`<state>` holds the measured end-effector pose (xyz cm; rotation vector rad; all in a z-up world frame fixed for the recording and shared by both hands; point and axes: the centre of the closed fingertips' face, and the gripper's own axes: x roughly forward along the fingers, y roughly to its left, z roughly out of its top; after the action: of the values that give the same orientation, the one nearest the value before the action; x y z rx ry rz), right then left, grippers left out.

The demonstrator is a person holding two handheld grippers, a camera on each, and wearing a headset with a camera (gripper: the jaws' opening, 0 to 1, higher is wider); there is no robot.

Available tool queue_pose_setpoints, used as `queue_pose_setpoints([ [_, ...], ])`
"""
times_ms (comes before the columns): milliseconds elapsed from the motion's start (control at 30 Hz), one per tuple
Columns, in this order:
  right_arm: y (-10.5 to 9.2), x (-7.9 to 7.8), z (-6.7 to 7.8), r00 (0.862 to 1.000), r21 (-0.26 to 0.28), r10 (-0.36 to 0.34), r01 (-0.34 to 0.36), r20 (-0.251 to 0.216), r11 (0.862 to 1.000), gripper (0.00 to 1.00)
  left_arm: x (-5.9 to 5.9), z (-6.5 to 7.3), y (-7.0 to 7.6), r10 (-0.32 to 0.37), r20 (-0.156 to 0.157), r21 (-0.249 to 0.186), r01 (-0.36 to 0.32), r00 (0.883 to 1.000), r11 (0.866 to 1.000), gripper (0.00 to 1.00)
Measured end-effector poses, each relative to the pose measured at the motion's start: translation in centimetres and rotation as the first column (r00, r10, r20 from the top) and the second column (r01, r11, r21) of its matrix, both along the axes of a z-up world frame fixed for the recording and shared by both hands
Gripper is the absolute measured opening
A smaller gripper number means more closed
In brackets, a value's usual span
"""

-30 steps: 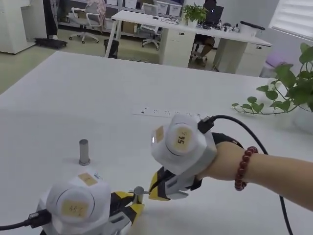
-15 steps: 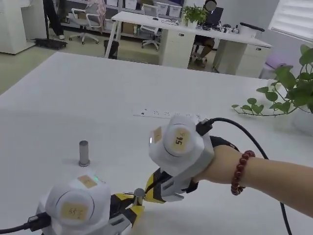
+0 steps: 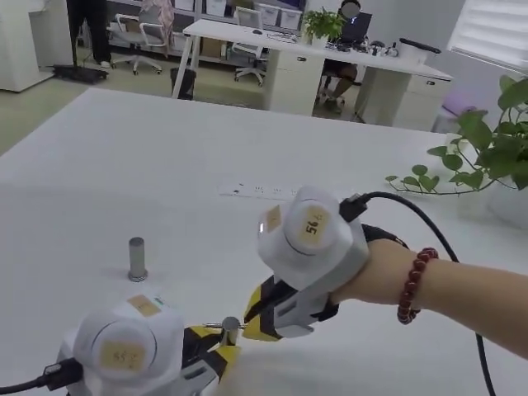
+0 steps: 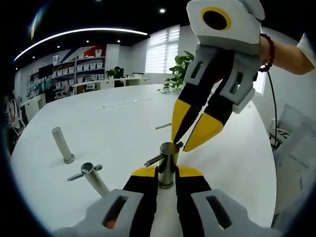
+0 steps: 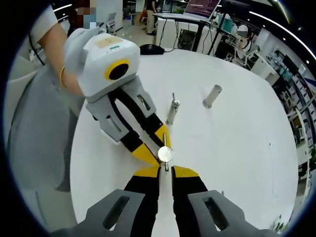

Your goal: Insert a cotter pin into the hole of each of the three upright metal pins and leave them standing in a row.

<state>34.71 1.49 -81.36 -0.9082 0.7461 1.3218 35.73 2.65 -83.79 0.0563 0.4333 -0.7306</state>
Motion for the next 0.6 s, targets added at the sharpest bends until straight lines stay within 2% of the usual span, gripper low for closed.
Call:
queue_pose_setpoints([
  [167, -0.31, -0.09, -0.24, 1.0, -0.012, 0.012, -0.012, 0.006, 1.0, 0.08, 0.0, 0.02, -0.02, -0.001, -0.001, -0.002, 0.001, 1.0, 1.0, 0.12],
  [233, -0.26, 0.07, -0.25, 0.999, -0.011, 0.026, -0.026, 0.023, 1.0, 0.05, 0.01, 0.01, -0.03, -0.002, 0.0, -0.002, 0.002, 1.0, 1.0, 0.12],
  [600, 0.08, 0.16, -0.22, 0.999, 0.001, 0.024, -0.024, 0.024, 1.0, 0.05, 0.02, 0.04, -0.07, -0.003, 0.0, 0.0, 0.003, 1.0, 1.0, 0.12],
])
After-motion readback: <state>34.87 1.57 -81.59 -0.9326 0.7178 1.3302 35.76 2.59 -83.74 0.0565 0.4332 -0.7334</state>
